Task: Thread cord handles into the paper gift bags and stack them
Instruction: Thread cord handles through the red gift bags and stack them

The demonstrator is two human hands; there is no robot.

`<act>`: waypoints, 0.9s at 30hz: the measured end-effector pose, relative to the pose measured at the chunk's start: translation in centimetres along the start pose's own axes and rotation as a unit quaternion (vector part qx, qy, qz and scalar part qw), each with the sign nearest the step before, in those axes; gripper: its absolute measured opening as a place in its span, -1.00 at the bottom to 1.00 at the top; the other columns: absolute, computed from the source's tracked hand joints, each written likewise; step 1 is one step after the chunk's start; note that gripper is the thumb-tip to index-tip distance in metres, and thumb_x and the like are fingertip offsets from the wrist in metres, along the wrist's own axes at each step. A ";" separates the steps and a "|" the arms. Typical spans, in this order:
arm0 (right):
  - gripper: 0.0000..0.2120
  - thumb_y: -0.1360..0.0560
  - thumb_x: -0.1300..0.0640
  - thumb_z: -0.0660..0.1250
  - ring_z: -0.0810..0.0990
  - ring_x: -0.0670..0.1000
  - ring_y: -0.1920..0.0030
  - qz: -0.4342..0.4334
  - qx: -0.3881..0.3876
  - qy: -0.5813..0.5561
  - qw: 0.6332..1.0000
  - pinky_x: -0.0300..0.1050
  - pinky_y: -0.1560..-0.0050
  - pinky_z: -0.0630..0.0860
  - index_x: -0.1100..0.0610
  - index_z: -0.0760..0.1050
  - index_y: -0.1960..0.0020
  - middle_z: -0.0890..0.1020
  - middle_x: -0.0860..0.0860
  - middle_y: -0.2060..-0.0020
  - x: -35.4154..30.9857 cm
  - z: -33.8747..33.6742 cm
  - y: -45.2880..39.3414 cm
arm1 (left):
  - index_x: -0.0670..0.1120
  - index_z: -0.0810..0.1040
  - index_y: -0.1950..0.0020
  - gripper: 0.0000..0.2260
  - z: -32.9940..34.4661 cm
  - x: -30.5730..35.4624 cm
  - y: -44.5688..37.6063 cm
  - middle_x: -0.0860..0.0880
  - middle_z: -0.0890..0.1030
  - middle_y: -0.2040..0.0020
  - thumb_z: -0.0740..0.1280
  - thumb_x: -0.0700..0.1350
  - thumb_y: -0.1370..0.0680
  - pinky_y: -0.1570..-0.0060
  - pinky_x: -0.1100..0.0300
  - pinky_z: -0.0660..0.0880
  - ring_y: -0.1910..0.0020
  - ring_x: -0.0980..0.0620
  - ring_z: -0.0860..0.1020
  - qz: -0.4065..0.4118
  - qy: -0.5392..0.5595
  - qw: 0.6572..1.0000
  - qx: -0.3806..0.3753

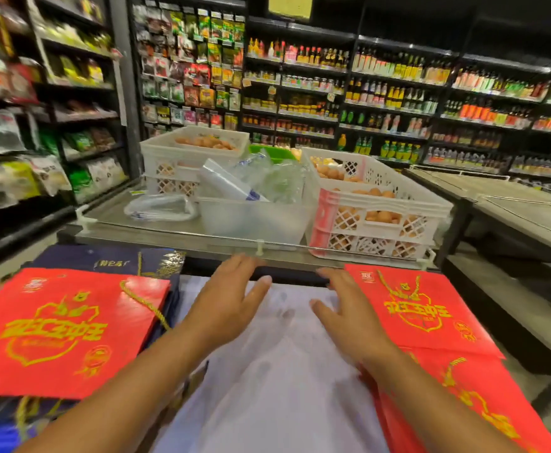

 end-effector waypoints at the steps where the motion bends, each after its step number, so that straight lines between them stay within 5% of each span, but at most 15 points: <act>1: -0.52 -0.58 0.00 0.38 0.47 -0.17 -0.32 0.000 -0.019 -0.037 0.999 -0.17 -0.29 0.43 -0.11 0.40 -0.47 0.45 -0.22 -0.36 -2.4 1.8 0.0 | 0.05 0.49 -0.36 -0.61 -2.5 -1.6 1.1 0.10 0.52 -0.26 0.16 0.21 -0.65 -0.24 0.07 0.44 -0.28 0.06 0.47 -0.012 0.002 0.999 0.034; 5: -0.58 -0.58 -0.07 0.40 0.49 -0.28 -0.21 -0.021 -0.101 -0.102 0.989 -0.42 -0.08 0.41 -0.19 0.42 -0.41 0.44 -0.34 -0.28 -10.5 8.9 0.5 | -0.02 0.59 -0.21 -0.82 -12.4 -7.4 5.8 0.06 0.60 -0.15 0.37 -0.04 -0.62 -0.11 0.10 0.43 -0.15 0.04 0.54 -0.074 -0.025 0.984 0.160; 8: -0.68 -0.56 -0.09 0.42 0.56 -0.19 -0.09 -0.003 -0.153 -0.128 0.980 -0.36 -0.01 0.47 -0.12 0.50 -0.28 0.53 -0.23 -0.18 -14.4 13.4 0.6 | -0.08 0.61 -0.23 -0.75 -18.0 -13.3 9.1 -0.09 0.63 -0.17 0.42 -0.14 -0.55 -0.15 0.00 0.46 -0.19 -0.17 0.58 -0.174 -0.094 0.958 0.208; 11: -0.74 -0.53 -0.16 0.44 0.61 -0.03 0.03 0.048 -0.187 -0.136 0.972 -0.04 0.00 0.59 -0.02 0.53 -0.07 0.60 -0.09 0.01 -16.3 16.7 0.8 | -0.07 0.56 -0.33 -0.61 -21.4 -19.5 12.4 -0.20 0.61 -0.28 0.40 -0.04 -0.52 -0.23 -0.11 0.49 -0.28 -0.26 0.56 -0.313 -0.155 0.920 0.178; 14: -0.64 -0.51 -0.21 0.45 0.57 -0.01 0.13 0.082 -0.213 -0.117 0.966 -0.05 0.11 0.50 0.06 0.50 -0.02 0.61 -0.02 0.10 -17.0 19.0 1.2 | -0.04 0.54 -0.30 -0.61 -21.4 -23.6 15.3 -0.23 0.62 -0.21 0.43 0.01 -0.49 -0.17 -0.08 0.55 -0.21 -0.28 0.58 -0.390 -0.185 0.897 0.094; 20: -0.63 -0.44 -0.15 0.50 0.59 0.01 0.27 0.162 -0.208 -0.153 0.952 0.05 0.16 0.56 0.11 0.46 0.07 0.69 0.17 0.15 -15.9 20.8 1.2 | 0.05 0.60 -0.14 -0.72 -20.9 -22.9 16.1 -0.09 0.62 -0.04 0.46 0.00 -0.44 0.00 -0.06 0.58 -0.03 -0.20 0.61 -0.356 -0.205 0.903 0.127; 24: -0.70 -0.43 -0.02 0.49 0.58 0.01 0.30 0.160 -0.177 -0.169 0.956 0.03 0.22 0.52 0.15 0.45 0.10 0.58 -0.02 0.35 -15.5 19.9 1.2 | 0.01 0.59 -0.18 -0.71 -20.8 -20.0 15.2 -0.11 0.59 -0.12 0.47 -0.10 -0.47 0.00 -0.05 0.52 -0.07 -0.21 0.59 -0.301 -0.162 0.922 0.182; 27: -0.74 -0.46 0.02 0.47 0.64 0.11 0.23 0.170 -0.153 -0.193 0.954 -0.02 0.23 0.52 0.11 0.42 0.07 0.57 0.01 0.27 -14.9 18.6 1.5 | 0.04 0.52 -0.19 -0.66 -21.3 -18.2 14.6 -0.04 0.55 -0.11 0.49 -0.17 -0.47 0.02 -0.02 0.47 -0.06 -0.11 0.55 -0.282 -0.073 0.926 0.240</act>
Point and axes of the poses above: each hand's wrist, its own y-axis away from the middle knuckle, its own z-axis out of the palm, x = y × z, the point moved 6 cm from there along -y, towards the middle knuckle
